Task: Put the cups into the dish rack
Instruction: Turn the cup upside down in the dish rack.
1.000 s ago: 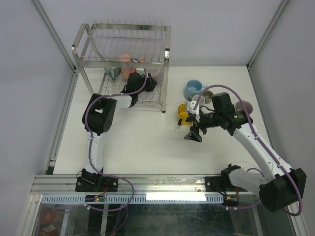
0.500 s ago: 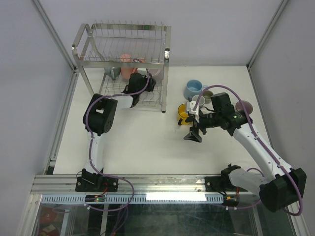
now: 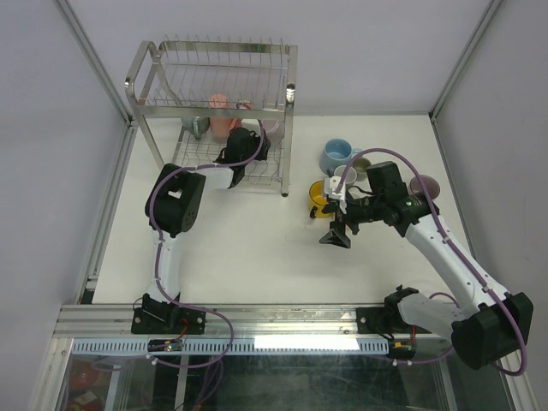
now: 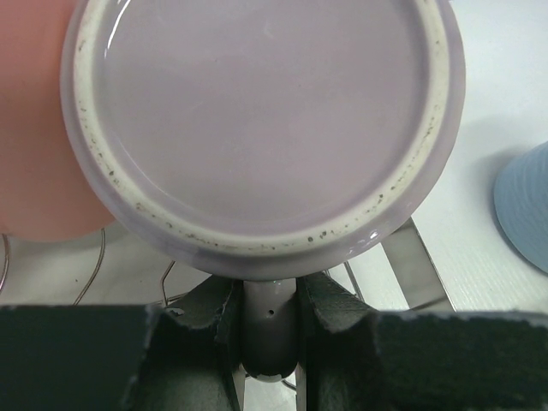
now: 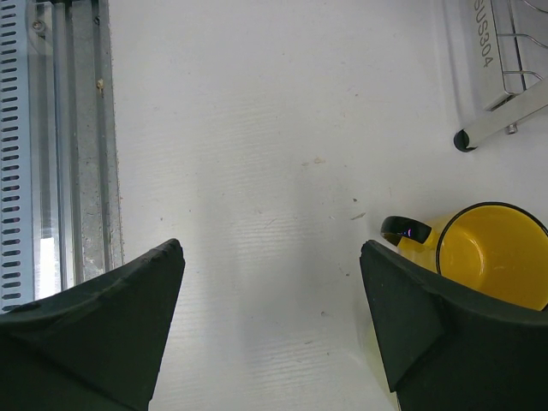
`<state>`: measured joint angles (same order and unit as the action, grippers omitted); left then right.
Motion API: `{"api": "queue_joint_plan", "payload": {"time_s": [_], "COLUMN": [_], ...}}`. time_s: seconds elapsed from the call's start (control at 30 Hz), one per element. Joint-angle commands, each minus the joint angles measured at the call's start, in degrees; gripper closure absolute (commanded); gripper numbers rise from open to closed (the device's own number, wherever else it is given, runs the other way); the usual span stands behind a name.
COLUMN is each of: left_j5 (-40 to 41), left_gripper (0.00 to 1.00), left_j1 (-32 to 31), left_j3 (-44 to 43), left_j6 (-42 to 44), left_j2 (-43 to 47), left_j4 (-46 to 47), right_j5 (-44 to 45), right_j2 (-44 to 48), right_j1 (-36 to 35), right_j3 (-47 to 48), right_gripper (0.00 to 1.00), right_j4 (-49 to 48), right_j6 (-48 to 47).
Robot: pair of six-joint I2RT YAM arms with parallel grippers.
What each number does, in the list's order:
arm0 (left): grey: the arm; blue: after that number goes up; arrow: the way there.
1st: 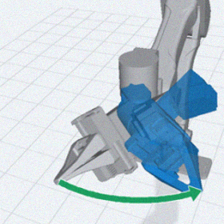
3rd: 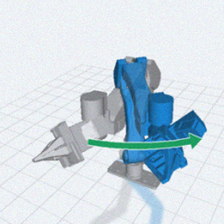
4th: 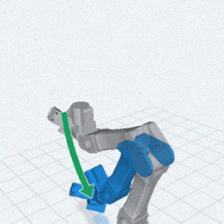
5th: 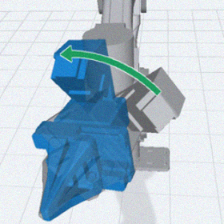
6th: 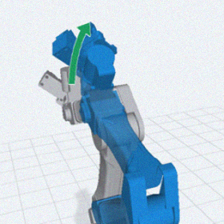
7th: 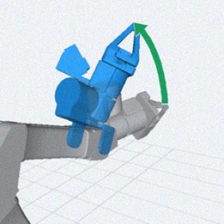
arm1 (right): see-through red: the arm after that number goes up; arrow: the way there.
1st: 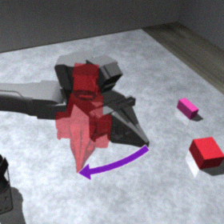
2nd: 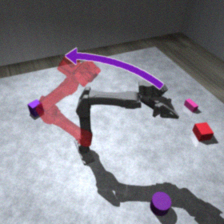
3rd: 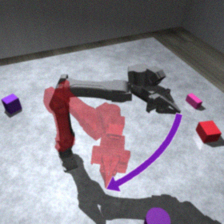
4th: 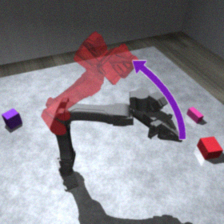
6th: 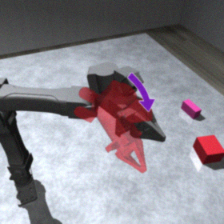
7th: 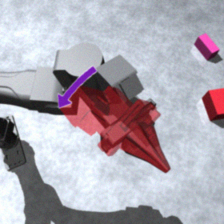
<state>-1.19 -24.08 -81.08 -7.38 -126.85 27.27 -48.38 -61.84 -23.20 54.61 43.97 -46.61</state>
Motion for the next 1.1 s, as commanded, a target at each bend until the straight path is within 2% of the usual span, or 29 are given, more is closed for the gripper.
{"api": "queue_joint_plan", "payload": {"time_s": [0.0, 0.47, 1.07], "left_j5": [1.4, 2.7, 2.8], "left_gripper": [0.9, 0.86, 0.74], "left_j1": [-0.8, -1.3, -1.5], "left_j3": [-4.0, -1.5, 1.5], "left_j6": [2.1, 2.1, 0.9], "left_j2": [4.2, 6.6, 9.0], "left_j4": [3.5, 4.4, 7.2], "right_j5": [-0.3, -0.4, -0.6], "right_j2": [1.4, 1.5, 1.5], "right_j1": [-0.4, -0.5, -0.5], "right_j3": [0.2, 0.1, 0.0], "right_gripper": [0.13, 0.13, 0.13], "right_j4": [-1.9, -1.9, -1.9], "right_j6": [-0.3, -0.5, -0.6]}}
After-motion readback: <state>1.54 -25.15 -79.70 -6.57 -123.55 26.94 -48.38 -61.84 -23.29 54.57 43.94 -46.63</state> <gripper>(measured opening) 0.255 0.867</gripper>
